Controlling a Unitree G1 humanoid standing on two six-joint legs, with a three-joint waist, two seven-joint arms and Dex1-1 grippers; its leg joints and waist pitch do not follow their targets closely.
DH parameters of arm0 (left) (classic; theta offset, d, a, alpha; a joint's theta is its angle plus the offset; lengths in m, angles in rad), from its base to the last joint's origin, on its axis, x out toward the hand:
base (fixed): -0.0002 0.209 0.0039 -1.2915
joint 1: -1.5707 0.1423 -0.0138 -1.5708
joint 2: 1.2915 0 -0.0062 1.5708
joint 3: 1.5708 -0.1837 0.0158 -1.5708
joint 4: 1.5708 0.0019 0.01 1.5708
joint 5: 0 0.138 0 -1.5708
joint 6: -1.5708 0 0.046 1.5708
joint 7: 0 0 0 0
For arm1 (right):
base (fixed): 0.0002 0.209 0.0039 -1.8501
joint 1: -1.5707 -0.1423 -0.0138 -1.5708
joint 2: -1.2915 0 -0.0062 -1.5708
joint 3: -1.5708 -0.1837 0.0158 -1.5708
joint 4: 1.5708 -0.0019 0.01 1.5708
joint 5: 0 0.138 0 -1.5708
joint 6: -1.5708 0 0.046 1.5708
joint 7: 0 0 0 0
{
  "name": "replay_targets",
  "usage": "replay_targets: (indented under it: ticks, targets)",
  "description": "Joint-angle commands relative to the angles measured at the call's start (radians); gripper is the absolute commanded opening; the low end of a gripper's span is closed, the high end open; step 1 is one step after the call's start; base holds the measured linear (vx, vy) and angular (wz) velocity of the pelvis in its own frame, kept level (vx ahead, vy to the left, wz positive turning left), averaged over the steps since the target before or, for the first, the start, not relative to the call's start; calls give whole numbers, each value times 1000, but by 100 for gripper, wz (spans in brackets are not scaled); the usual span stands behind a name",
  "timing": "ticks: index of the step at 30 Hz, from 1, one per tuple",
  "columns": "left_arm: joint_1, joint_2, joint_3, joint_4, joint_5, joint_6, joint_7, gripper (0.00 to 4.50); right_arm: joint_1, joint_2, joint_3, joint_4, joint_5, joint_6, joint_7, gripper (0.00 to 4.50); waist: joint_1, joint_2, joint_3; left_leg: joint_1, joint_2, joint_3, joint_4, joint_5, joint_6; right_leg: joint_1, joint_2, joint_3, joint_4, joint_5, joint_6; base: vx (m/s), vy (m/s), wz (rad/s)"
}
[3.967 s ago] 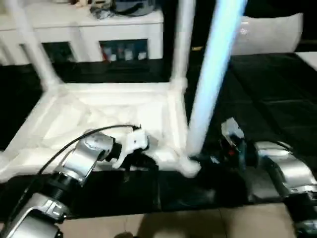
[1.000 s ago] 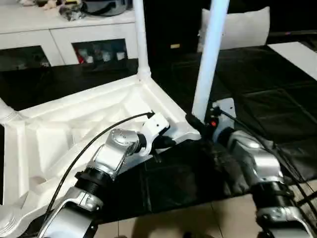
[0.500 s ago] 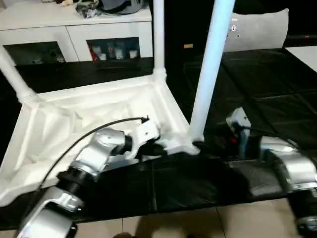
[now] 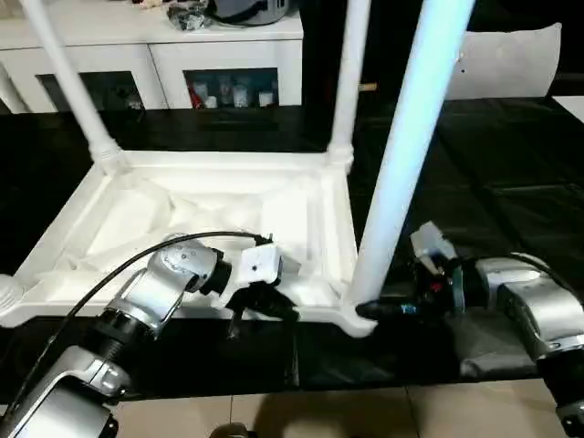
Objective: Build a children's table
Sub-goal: Rotate leg to tighten
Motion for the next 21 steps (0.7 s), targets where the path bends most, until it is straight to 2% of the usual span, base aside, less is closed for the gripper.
replay_targets:
  ticks: [1,4,5,12,13,14,15,16,17,18,19,20,21]
  targets:
    - [-7,-5,-18,-52,-22,-26,-42,0,-16,-3,15,-8,-1,-11,10,238,-6,-18,-71,8,40,-4,-72,-194,70,55,-58,47,-63,-346,-186,0,0,0]
    - [-6,-7,-17,-51,-23,-23,-43,0,-18,-3,20,-6,5,-5,19,216,-7,-17,-71,8,39,-5,-71,-190,69,55,-57,47,-63,-352,-180,0,0,0]
    - [-4,-7,-15,-51,-24,-18,-38,0,-15,-2,21,-9,8,-1,22,209,-7,-20,-71,8,40,-4,-72,-190,69,55,-57,47,-63,-351,-181,0,0,0]
    - [9,-29,13,-65,-48,45,2,0,29,16,11,-68,45,56,1,199,-5,-18,-72,8,40,-3,-70,-176,74,55,-57,49,-61,-332,-186,0,0,0]
    - [10,-35,17,-73,-49,76,21,0,32,31,10,-77,33,88,-56,199,-6,-14,-72,9,39,-4,-71,-177,72,55,-56,48,-61,-334,-187,0,0,0]
    - [10,-36,18,-76,-49,86,28,0,32,36,10,-79,27,98,-76,199,-9,-16,-69,6,39,-5,-73,-181,69,56,-54,48,-62,-342,-182,0,0,0]
    - [10,-50,23,-78,-40,125,68,0,23,70,6,-69,-7,129,-178,199,-10,-17,-69,7,38,-5,-73,-190,66,56,-54,46,-64,-357,-178,0,0,0]
    - [8,-67,28,-77,-30,161,113,0,12,109,-5,-54,-35,153,-276,199,-17,-10,-64,6,38,-5,-76,-206,49,53,-53,47,-67,-384,-170,0,0,0]
    - [8,-75,31,-77,-25,175,132,0,6,126,-10,-46,-46,163,-317,199,-24,-13,-59,8,31,-7,-78,-246,29,53,-55,41,-77,-473,-143,0,0,0]
    - [4,-102,40,-71,-18,213,184,0,-12,173,-31,-18,-68,190,-427,199,-28,-15,-59,11,27,-9,-77,-259,21,54,-56,37,-84,-516,-126,0,0,0]
    - [1,-127,49,-67,-11,242,229,0,-26,213,-51,4,-80,213,-512,199,-41,-10,-58,12,24,-12,-76,-274,7,52,-57,34,-91,-565,-101,0,0,0]
    - [-3,-152,58,-61,-4,269,273,0,-37,246,-65,21,-93,228,-582,198,-50,-12,-55,9,22,-13,-77,-282,1,54,-56,32,-93,-581,-92,0,0,0]
    - [-8,-180,67,-55,3,299,319,0,-47,282,-76,40,-112,238,-659,198,-67,-10,-53,7,19,-18,-78,-310,-9,55,-52,23,-98,-615,-68,0,0,0]
